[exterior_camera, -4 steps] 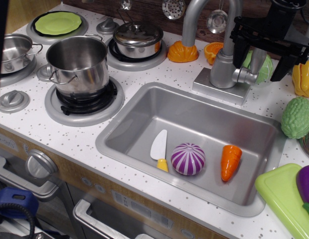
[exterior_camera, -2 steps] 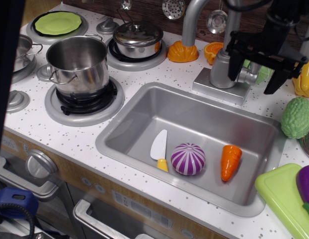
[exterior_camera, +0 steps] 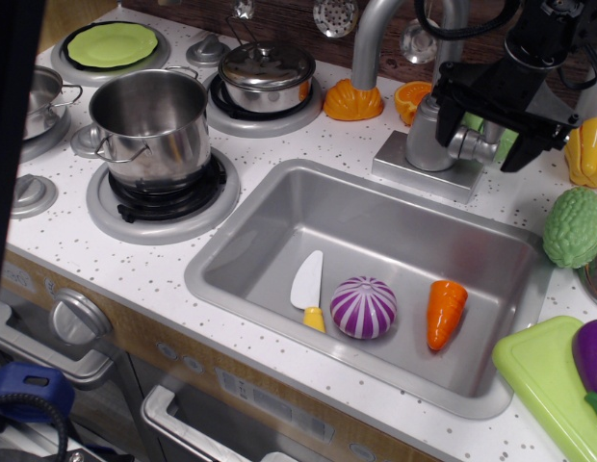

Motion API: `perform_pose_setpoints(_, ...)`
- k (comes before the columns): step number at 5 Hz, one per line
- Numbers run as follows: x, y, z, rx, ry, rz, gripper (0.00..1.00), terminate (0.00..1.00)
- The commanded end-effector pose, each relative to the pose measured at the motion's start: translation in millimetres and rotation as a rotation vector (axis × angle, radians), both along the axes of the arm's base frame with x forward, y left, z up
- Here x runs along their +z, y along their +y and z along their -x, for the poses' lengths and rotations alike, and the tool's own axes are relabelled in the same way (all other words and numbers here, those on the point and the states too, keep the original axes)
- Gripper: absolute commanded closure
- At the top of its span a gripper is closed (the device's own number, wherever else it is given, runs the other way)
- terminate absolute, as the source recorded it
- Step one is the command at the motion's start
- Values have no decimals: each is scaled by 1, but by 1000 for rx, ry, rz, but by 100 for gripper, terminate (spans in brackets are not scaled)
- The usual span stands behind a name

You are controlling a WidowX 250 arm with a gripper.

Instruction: Turn lever vertical to front

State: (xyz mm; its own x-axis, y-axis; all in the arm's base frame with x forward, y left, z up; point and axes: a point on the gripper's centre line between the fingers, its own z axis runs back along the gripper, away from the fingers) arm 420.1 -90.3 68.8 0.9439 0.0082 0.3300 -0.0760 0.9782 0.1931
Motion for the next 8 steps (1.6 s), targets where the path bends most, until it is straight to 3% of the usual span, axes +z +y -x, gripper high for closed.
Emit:
perform_pose_setpoints(1, 56, -10, -8, -11, -196, -27, 0, 0)
perform_pose_setpoints(3, 50, -1, -21, -39, -251, -47, 0, 0)
perform_pose_setpoints(5, 49, 10, -32, -68, -267, -44, 0, 0)
perform_pose_setpoints(6, 48, 8, -34, -49, -260, -26, 100, 0)
perform_pose_setpoints(7, 46, 4, -31, -37, -264, -27, 100, 0)
perform_pose_setpoints(8, 41, -4, -21, -22, -246, 10, 100, 0)
